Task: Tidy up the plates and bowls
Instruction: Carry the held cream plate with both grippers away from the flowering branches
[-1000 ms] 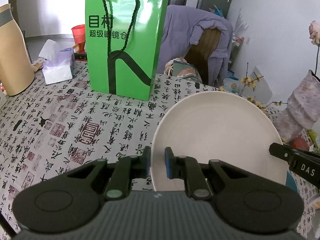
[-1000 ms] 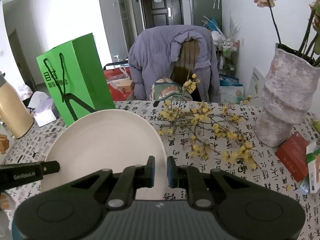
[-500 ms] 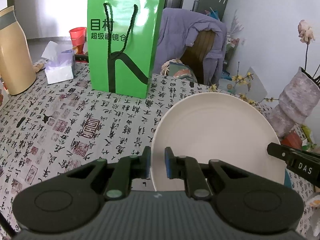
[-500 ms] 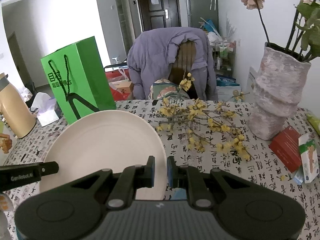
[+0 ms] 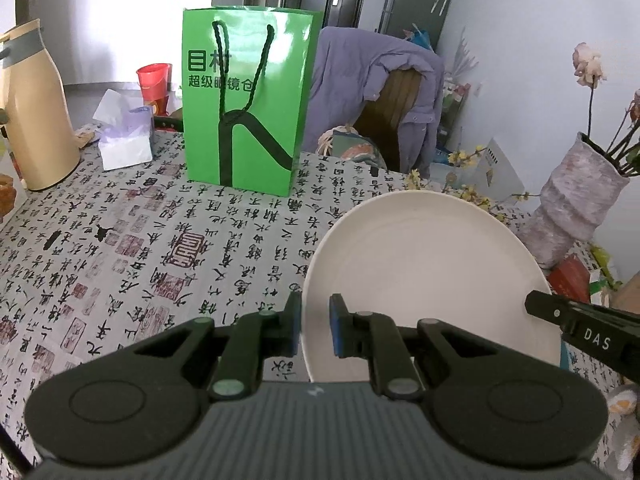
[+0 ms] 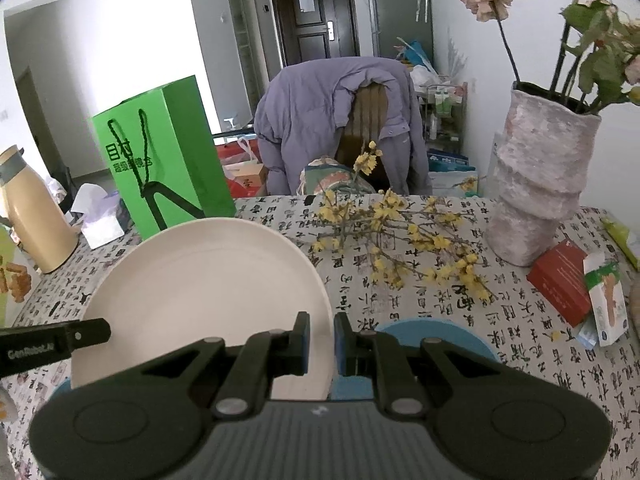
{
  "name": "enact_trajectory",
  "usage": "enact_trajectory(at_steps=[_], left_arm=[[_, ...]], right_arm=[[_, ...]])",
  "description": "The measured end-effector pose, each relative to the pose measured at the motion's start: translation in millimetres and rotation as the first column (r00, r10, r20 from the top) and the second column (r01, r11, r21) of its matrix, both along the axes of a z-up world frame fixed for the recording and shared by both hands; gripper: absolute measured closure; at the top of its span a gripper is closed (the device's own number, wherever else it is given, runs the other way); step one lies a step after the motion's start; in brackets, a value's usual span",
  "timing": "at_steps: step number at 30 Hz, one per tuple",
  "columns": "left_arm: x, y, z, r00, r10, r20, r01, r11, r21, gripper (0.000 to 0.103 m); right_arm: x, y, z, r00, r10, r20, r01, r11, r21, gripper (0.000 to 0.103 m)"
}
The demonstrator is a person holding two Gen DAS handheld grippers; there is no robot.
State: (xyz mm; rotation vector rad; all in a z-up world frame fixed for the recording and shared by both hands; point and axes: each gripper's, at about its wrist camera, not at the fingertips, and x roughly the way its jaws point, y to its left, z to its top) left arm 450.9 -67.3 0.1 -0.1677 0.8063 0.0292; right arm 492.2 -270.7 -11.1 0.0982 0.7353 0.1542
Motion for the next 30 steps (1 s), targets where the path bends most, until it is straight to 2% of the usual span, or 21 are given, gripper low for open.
enact_trajectory(at_steps=[15, 30], left_arm=[[-39, -11, 11, 1.0, -0.012, 0.028, 0.013, 1.0, -0.009, 0.088], [-80, -4, 24, 0.998, -0.014, 0.066, 0.016, 0.999, -0.029, 0.088]], right_arm=[[-43, -13, 10, 1.0, -0.012, 0.026, 0.012, 1.0, 0.001, 0.09], [-83, -7, 19, 0.998, -0.014, 0.054, 0.015, 1.0, -0.005, 0.09]])
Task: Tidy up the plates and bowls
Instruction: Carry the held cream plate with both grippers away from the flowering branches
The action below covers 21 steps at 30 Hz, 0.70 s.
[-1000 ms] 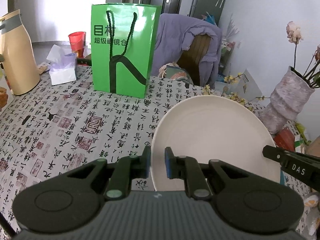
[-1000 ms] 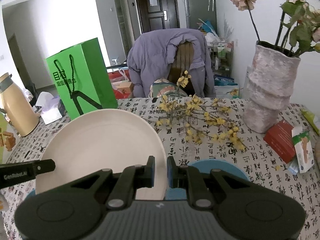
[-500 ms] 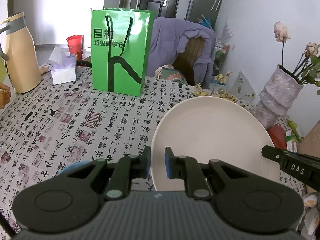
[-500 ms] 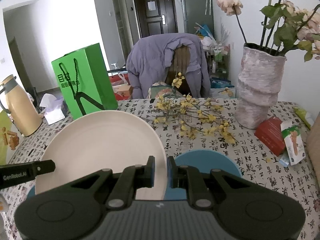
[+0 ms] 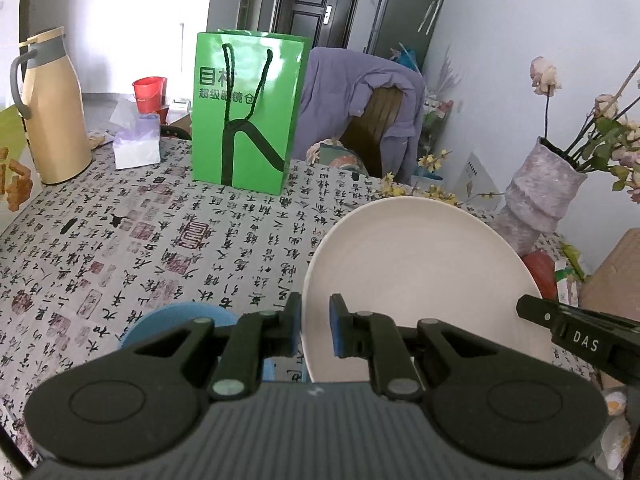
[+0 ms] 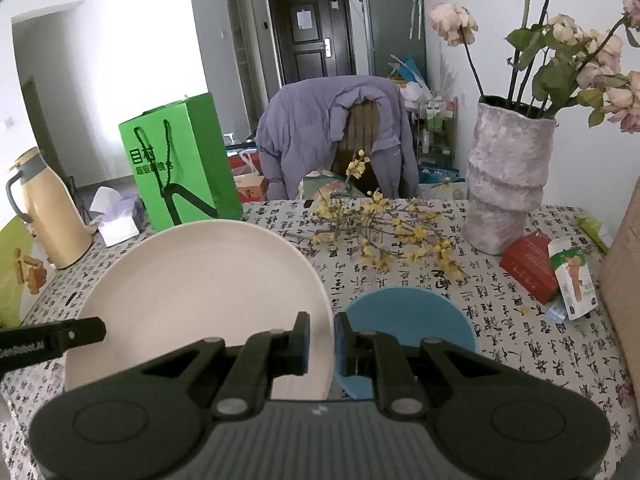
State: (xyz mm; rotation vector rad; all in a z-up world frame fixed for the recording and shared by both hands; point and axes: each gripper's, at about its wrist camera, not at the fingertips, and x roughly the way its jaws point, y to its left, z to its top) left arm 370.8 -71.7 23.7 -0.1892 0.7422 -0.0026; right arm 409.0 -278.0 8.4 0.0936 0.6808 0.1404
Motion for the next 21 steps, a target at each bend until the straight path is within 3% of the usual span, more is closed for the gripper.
enact_trajectory(at_steps=[21], left_arm=[[-63, 17, 3, 1.0, 0.016, 0.026, -0.016, 1.0, -0.008, 0.088]], right_arm=[[-61, 18, 4, 1.0, 0.008, 0.03, -0.008, 1.0, -0.009, 0.09]])
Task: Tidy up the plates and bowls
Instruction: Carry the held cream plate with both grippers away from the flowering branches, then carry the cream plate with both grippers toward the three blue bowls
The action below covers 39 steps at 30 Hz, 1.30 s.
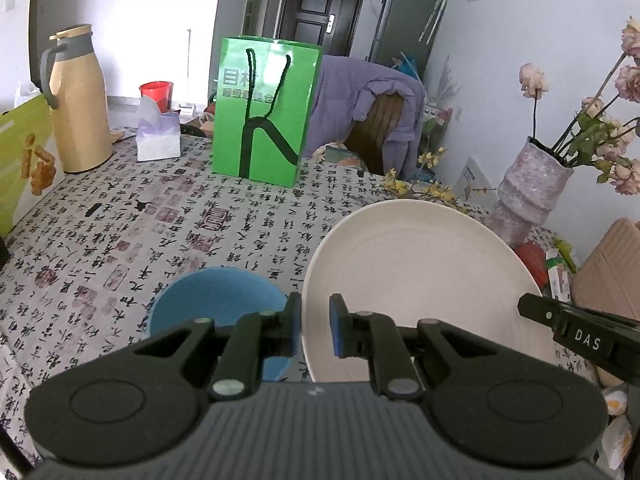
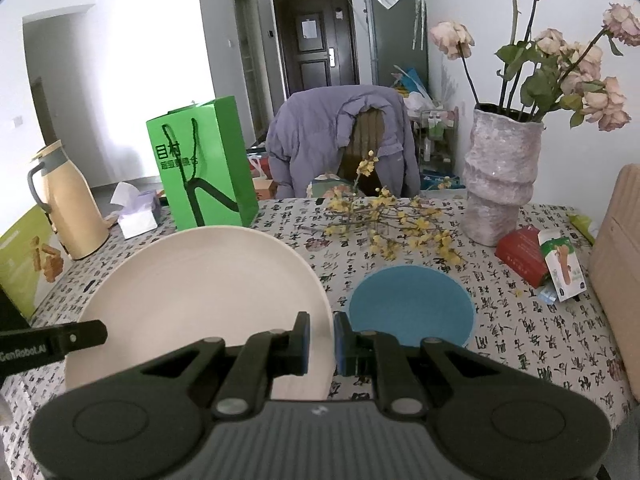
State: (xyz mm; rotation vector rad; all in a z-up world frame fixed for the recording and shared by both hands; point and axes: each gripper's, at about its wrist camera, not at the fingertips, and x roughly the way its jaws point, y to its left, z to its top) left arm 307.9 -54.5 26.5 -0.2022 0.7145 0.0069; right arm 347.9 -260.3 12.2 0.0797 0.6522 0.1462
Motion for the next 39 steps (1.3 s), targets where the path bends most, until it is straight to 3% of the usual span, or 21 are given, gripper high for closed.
enact_trajectory(at_steps=[39], left_arm=[[-54, 30, -14, 1.0, -0.013, 0.025, 0.014, 1.0, -0.022, 0.088]], right_arm=[[-67, 21, -12, 0.999, 0.018, 0.052, -0.02, 0.999, 0.026, 0.09]])
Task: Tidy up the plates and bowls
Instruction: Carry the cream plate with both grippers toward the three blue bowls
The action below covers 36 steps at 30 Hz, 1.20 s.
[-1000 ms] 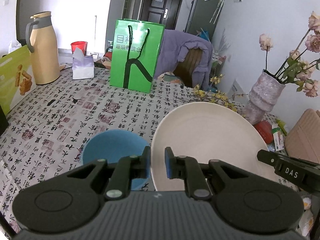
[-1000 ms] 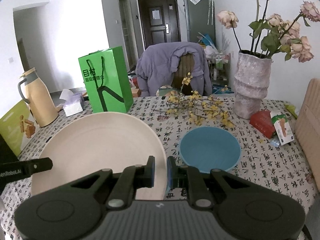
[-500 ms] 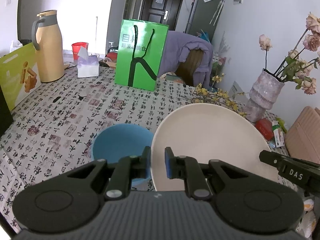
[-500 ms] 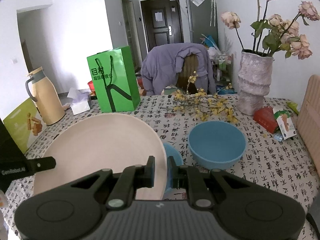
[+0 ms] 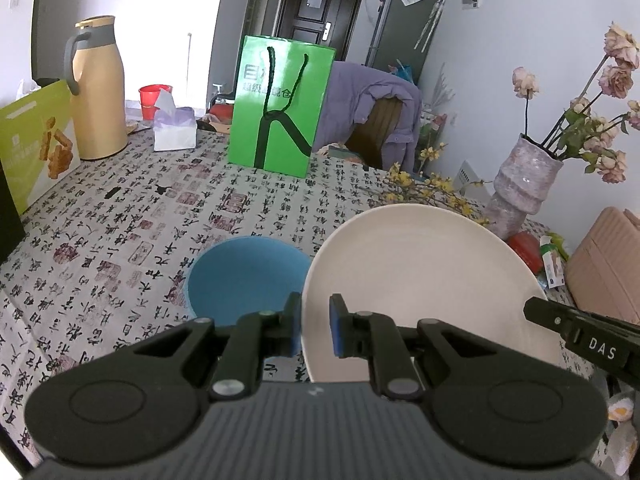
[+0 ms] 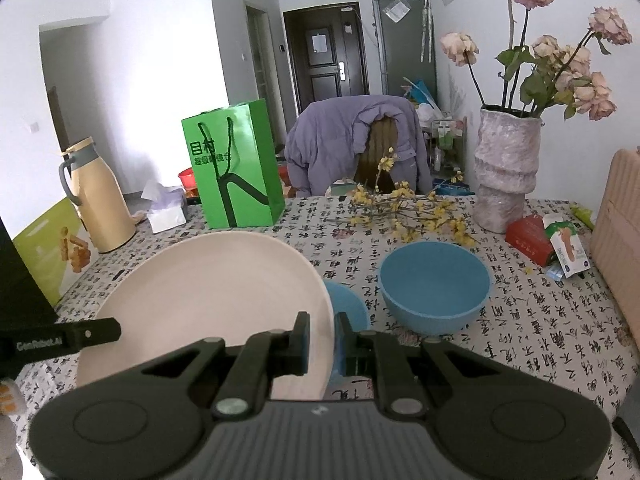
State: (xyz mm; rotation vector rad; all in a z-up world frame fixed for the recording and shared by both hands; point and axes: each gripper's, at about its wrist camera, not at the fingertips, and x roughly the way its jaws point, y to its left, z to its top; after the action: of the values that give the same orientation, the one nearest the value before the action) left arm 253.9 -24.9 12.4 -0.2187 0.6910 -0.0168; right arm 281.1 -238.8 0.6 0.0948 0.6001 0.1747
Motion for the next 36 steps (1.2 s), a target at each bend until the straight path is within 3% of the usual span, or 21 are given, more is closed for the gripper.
enact_trajectory(at_steps=[36], left_arm=[[-20, 10, -33, 0.999, -0.039, 0.015, 0.039, 0.999, -0.006, 0.088]], right_arm=[[-31, 4, -29, 1.0, 0.023, 0.019, -0.023, 1.0, -0.01, 0.09]])
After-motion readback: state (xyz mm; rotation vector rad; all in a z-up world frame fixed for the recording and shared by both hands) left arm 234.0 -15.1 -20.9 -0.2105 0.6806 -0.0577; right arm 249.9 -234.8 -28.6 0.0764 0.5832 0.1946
